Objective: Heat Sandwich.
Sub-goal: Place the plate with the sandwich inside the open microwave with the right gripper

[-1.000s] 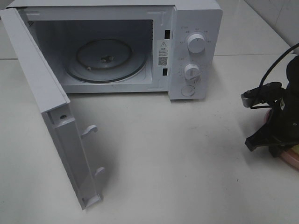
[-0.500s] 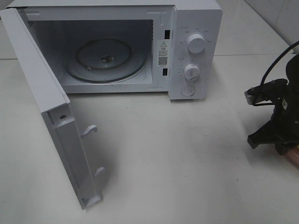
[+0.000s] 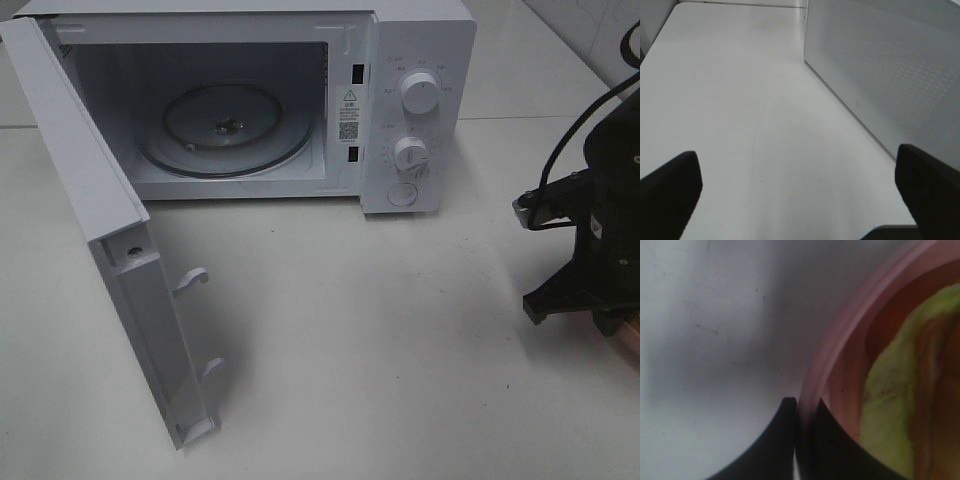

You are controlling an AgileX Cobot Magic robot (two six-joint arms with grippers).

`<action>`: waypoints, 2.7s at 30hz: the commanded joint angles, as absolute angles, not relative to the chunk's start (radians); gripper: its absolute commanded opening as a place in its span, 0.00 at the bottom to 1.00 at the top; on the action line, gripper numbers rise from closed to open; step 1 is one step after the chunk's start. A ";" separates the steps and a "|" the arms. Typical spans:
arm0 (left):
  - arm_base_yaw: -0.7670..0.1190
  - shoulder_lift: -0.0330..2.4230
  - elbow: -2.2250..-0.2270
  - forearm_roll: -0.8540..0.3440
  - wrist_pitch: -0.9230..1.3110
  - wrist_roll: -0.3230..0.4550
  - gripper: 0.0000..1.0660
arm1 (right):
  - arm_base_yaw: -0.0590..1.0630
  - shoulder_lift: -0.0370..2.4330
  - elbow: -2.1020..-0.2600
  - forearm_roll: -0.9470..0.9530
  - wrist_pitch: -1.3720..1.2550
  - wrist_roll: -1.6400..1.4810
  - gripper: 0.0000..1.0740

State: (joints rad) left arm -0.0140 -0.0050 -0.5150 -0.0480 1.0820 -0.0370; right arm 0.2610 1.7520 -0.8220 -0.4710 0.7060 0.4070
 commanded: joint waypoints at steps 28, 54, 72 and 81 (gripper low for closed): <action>-0.010 -0.027 -0.515 -0.057 1.072 -0.039 0.92 | 0.572 1.570 -0.825 -0.494 0.977 0.390 0.00; -0.010 -0.027 -0.515 -0.057 1.072 -0.039 0.92 | 0.952 1.490 -0.825 -0.495 0.922 0.134 0.00; -0.010 -0.027 -0.515 -0.057 1.072 -0.039 0.92 | 0.952 1.490 -0.825 -0.542 0.751 -0.290 0.00; -0.010 -0.027 -0.515 -0.057 1.072 -0.039 0.92 | 0.952 1.490 -0.825 -0.540 0.692 -0.433 0.00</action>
